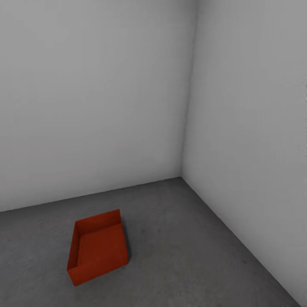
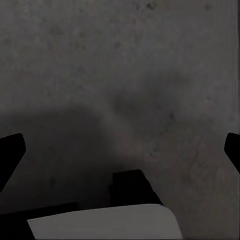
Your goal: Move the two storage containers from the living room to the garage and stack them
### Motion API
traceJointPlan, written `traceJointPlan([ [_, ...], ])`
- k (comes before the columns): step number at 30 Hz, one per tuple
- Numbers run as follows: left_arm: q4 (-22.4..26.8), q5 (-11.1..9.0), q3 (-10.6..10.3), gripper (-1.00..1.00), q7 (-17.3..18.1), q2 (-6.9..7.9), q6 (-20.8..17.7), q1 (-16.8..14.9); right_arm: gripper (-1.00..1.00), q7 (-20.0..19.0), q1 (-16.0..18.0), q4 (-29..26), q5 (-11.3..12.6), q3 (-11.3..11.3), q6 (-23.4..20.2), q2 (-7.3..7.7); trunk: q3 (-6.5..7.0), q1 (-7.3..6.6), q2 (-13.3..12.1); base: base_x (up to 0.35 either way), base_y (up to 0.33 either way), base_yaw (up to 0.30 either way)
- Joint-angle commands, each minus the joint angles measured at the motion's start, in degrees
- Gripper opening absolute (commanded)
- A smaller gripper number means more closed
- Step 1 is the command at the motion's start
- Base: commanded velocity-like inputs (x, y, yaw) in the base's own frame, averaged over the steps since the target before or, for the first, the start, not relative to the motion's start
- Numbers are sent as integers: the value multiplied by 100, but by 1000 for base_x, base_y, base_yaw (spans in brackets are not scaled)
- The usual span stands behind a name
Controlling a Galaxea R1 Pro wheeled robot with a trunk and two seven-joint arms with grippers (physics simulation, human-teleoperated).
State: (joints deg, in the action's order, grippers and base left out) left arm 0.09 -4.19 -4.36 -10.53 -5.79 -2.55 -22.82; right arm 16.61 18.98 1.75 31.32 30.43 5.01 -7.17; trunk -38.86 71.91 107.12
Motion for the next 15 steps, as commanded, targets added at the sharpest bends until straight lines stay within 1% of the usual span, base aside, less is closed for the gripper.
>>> traceJointPlan([
  [1, 1, -44, -47, 100, -19, 1, -19, -1, 100, 0, 4, 18, 59, 47, 35, -5, -5, -1, 3, 0, 0, -148],
  [15, 3, -39, -51, 100, -24, 53, -18, -1, 100, 6, -8, 18, 59, 49, 27, 5, -5, -1, 3, 0, 0, -132],
])
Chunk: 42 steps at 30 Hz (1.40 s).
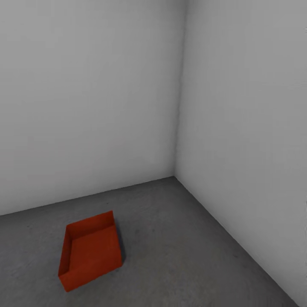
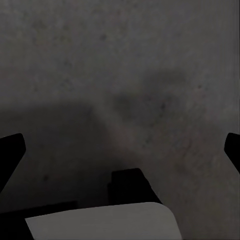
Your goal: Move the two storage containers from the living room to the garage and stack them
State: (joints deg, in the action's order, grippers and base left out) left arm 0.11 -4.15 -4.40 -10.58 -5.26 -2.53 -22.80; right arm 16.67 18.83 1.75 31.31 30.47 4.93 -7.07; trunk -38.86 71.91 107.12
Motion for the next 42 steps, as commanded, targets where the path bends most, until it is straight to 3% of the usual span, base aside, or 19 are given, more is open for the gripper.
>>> traceJointPlan([
  [1, 1, -43, -49, 100, -20, -1, -22, -4, 100, 1, 7, 18, 59, 46, 34, -5, -5, -1, 3, 0, 0, -127],
  [21, 0, -42, -43, 100, -23, -37, -42, -5, 100, -2, 7, 18, 59, 47, 43, -5, -5, -1, 3, 0, 0, -113],
  [39, -2, -42, -35, 100, -14, -77, -81, -4, 100, 2, 7, 18, 59, 46, 43, -5, 318, -396, -719, 0, 0, -110],
  [42, 3, -42, -35, 100, -14, -73, -81, -5, 100, 1, 7, 18, 59, 47, 43, -5, 318, -396, -719, 0, 0, -110],
])
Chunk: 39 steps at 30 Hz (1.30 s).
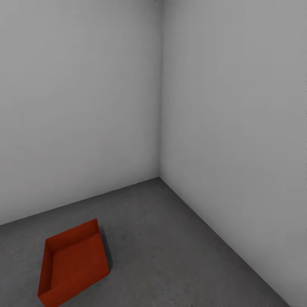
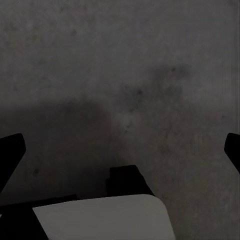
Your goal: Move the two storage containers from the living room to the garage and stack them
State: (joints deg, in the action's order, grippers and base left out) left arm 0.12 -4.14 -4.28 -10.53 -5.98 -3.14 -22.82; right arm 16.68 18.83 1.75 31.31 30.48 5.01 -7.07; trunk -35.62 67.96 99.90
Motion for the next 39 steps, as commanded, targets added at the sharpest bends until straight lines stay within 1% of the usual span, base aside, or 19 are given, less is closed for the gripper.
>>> traceJointPlan([
  [1, 2, -43, -46, 100, -19, -1, -20, -3, 100, 1, 7, 18, 59, 46, 35, -5, -5, -1, 3, 0, 0, -110],
  [5, -3, -43, -46, 100, -19, -6, -20, -3, 100, -2, 7, 18, 59, 46, 35, -5, -5, -1, 3, 0, 0, -110],
  [11, 4, -43, -46, 100, 110, -1, -20, -2, 100, -2, 7, 18, 59, 46, 32, -5, 102, -132, -238, 0, 0, -89],
  [21, 1, -44, -46, 100, 145, 0, -20, -3, 100, 1, 7, 18, 59, 46, 18, -5, 282, -352, -639, 0, 0, -7],
  [29, 3, -45, -46, 100, 140, 0, -20, -3, 100, 1, 7, 18, 59, 46, 17, -3, 282, -352, -639, 0, 0, 0],
  [37, 5, -49, -46, 100, 139, 1, -20, -3, 100, 1, 7, 18, 64, 46, 9, -7, 425, -528, -960, 0, 0, -4],
  [39, 5, -47, -46, 100, 139, 0, -20, -3, 100, 1, 7, 18, 67, 46, 8, -17, 461, -572, -1040, 0, 0, -151],
])
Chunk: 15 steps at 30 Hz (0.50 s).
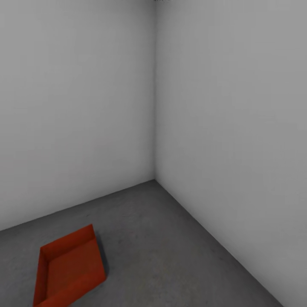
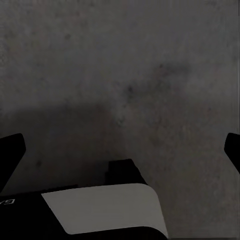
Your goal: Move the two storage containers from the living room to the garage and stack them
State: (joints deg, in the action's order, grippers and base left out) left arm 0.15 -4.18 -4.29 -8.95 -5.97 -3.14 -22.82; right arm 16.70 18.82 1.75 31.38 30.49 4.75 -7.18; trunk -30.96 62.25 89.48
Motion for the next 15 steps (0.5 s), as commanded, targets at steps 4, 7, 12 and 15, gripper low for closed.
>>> traceJointPlan([
  [4, 2, -43, -46, 100, -19, -1, -20, -3, 100, 0, 7, 19, 61, 45, 34, -17, 67, -89, -159, 0, 0, -217],
  [7, 2, -44, -46, 100, -19, 2, -20, -3, 100, 0, 7, 19, 61, 45, 34, -19, 121, -155, -279, 0, 0, -242],
  [12, 2, -42, -46, 100, -19, 4, -20, -1, 100, 0, 7, 19, 61, 45, 34, -20, 210, -265, -480, 0, 0, -248],
  [15, 2, -42, -45, 100, -19, 1, -20, -3, 100, 0, 7, 19, 61, 45, 34, -20, 246, -309, -560, 0, 0, -249],
])
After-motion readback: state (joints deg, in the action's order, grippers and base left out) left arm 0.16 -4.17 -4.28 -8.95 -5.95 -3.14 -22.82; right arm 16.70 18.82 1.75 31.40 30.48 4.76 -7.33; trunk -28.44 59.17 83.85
